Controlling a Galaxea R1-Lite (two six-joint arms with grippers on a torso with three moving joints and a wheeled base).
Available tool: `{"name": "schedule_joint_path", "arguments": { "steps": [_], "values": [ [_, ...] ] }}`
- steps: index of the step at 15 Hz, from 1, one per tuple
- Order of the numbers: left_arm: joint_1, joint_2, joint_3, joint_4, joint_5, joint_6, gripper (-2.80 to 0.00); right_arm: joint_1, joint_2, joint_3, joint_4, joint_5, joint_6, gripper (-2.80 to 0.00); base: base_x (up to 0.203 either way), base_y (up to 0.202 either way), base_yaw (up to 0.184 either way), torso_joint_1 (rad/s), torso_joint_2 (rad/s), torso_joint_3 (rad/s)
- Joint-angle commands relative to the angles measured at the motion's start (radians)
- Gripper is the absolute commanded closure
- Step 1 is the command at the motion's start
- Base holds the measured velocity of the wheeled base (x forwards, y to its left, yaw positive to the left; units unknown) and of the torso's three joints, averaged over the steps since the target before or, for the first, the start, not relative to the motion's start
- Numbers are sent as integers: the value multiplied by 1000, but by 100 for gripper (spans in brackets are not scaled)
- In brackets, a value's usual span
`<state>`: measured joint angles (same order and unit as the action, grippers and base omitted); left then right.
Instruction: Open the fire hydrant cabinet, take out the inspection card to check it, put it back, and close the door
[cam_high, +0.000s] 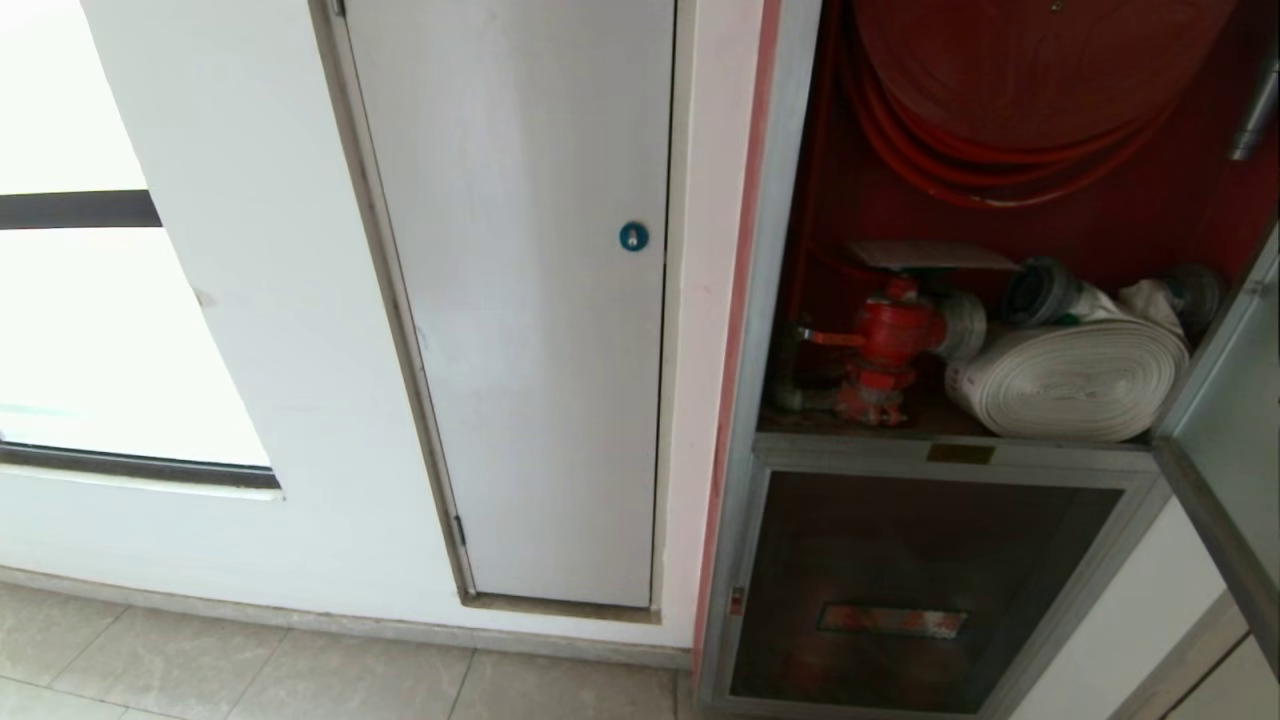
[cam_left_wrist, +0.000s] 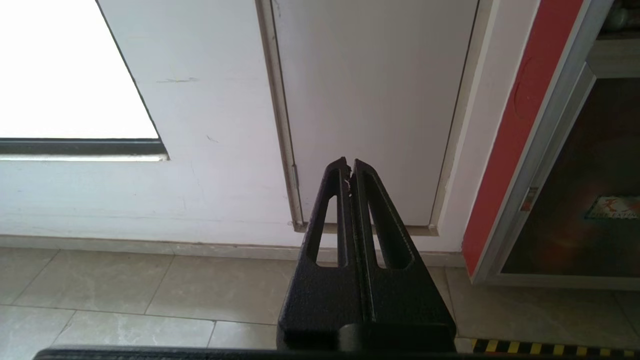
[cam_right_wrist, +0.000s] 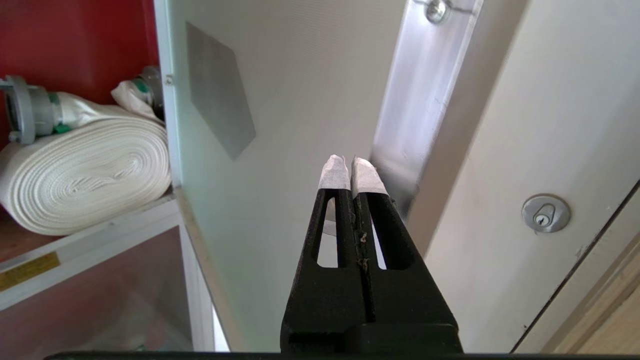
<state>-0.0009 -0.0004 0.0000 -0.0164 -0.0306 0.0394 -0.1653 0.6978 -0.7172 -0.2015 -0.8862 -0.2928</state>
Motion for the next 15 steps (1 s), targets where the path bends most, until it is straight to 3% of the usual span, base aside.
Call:
{"name": "schedule_joint_path", "arguments": {
  "steps": [1, 15],
  "values": [
    [-1, -1, 6, 0, 0, 1, 0, -14, 30, -8, -3, -5, -2, 0, 0, 0, 0, 0, 0, 0],
    [1, -1, 6, 0, 0, 1, 0, -131, 150, -70, -10, 3, -2, 0, 0, 0, 0, 0, 0, 0]
  ]
}}
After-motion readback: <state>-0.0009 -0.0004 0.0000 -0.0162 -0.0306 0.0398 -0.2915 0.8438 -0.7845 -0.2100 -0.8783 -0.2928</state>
